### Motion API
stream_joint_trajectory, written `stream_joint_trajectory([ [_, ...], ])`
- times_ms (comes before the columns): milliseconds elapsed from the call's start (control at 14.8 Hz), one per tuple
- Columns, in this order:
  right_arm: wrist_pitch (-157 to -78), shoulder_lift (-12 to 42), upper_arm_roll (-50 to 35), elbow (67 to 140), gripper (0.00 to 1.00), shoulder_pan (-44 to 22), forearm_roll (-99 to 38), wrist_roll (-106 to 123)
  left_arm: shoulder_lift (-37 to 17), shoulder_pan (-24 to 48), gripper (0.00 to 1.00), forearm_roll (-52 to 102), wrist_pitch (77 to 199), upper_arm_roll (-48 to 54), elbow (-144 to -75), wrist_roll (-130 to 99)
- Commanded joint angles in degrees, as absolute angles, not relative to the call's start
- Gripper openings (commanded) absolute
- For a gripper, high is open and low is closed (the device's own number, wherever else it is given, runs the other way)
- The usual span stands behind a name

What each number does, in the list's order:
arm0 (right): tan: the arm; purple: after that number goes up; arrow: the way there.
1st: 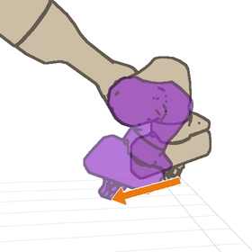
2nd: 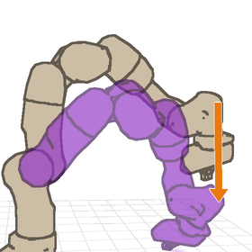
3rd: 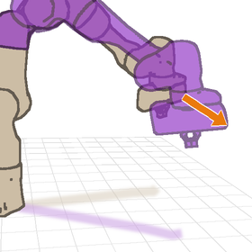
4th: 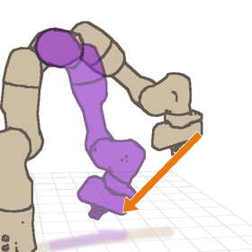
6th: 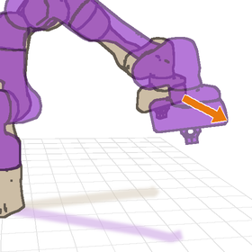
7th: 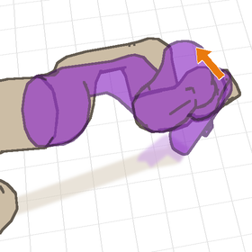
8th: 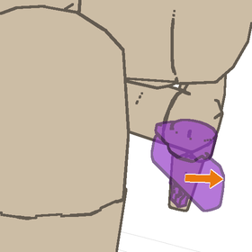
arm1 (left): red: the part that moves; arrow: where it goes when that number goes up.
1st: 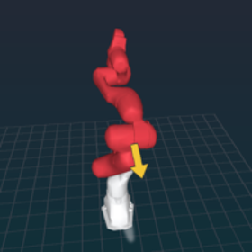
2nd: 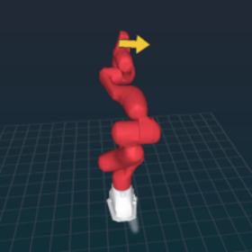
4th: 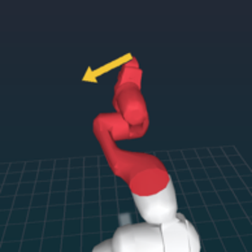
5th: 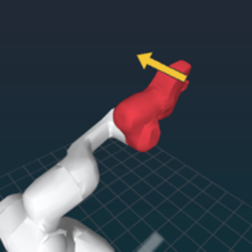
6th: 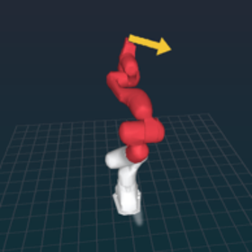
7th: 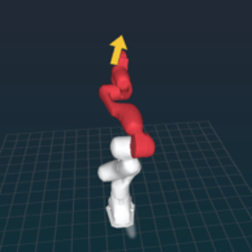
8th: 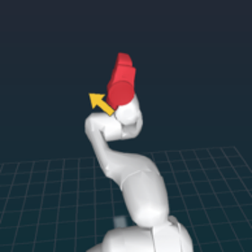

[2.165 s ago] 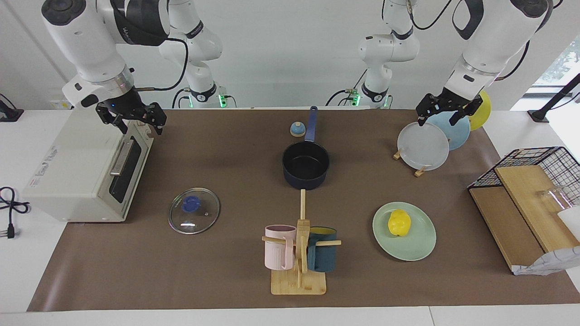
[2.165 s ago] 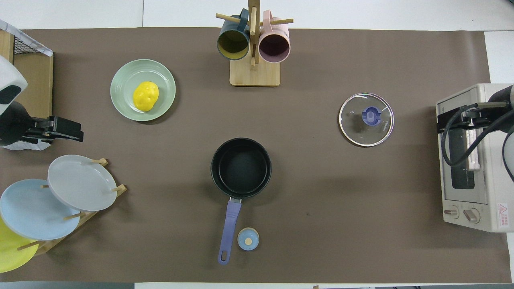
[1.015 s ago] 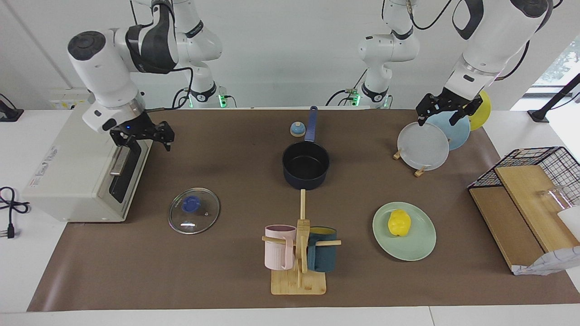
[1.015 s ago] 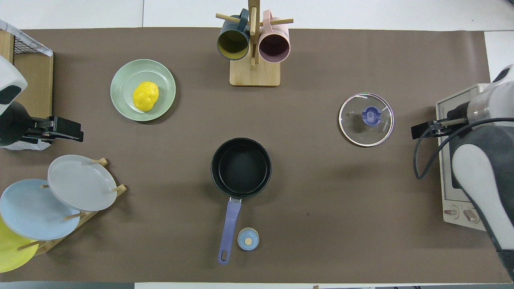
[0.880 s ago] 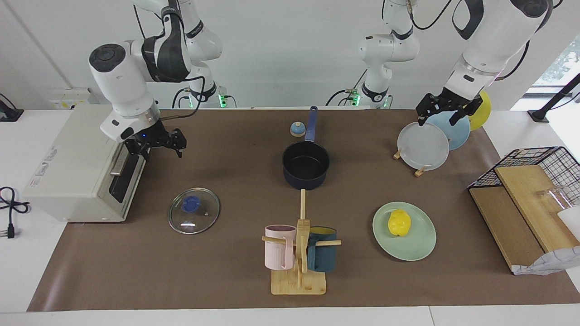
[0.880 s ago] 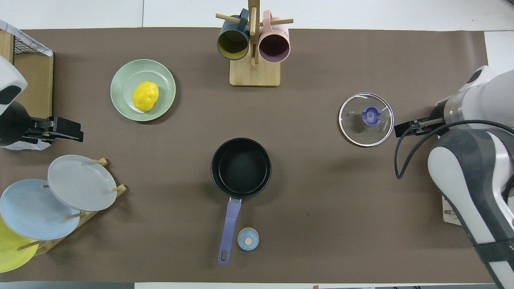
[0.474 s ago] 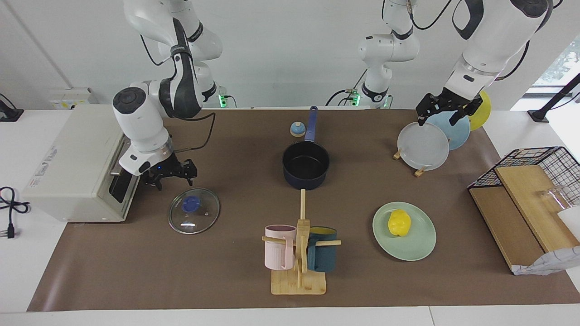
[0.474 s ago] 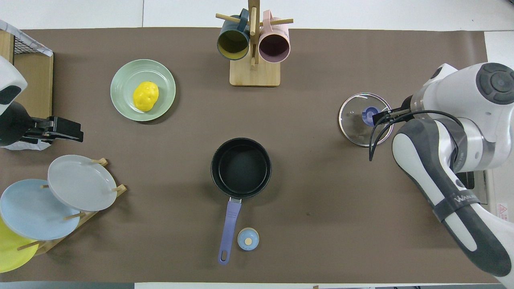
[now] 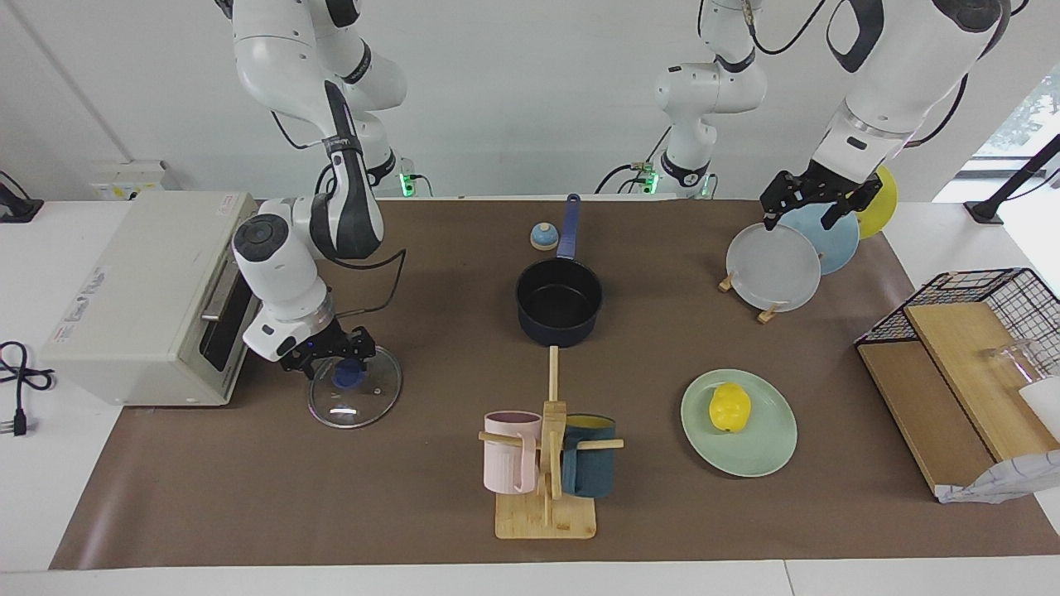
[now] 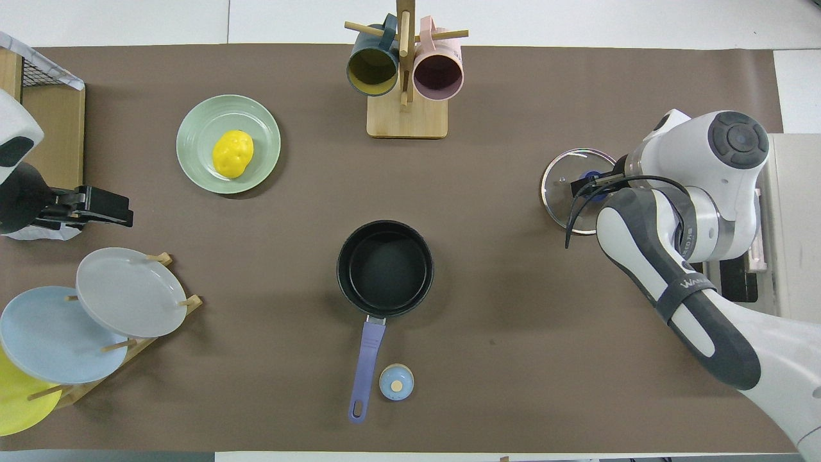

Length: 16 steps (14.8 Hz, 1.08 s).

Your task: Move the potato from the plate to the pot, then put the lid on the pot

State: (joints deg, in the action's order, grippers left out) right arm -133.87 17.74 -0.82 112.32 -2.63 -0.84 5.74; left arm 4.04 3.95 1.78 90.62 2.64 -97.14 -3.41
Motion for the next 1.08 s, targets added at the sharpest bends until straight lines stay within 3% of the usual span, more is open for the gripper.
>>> stream_joint_trajectory([
  [0, -134.47, 18.54, -2.37, 111.71, 1.00, -2.11, -1.58, 3.96, 5.54, 3.43, 1.00, 1.32, 90.18, 2.81, -98.35, -3.43],
  [812, -133.33, 19.51, -2.90, 110.21, 1.00, -1.85, -0.79, 11.94, 4.84, 2.64, 1.00, 1.32, 93.25, 2.72, -98.09, -2.73],
  [947, -133.16, 19.51, -2.90, 110.21, 1.00, -1.85, -0.70, 12.39, 1.61, 2.46, 1.00, 1.49, 94.39, 2.72, -96.34, -1.42],
  [1015, -132.72, 19.51, -2.90, 110.13, 0.95, -1.76, -0.70, 12.57, -1.03, 2.37, 1.00, 1.58, 94.66, 2.72, -94.33, -1.15],
])
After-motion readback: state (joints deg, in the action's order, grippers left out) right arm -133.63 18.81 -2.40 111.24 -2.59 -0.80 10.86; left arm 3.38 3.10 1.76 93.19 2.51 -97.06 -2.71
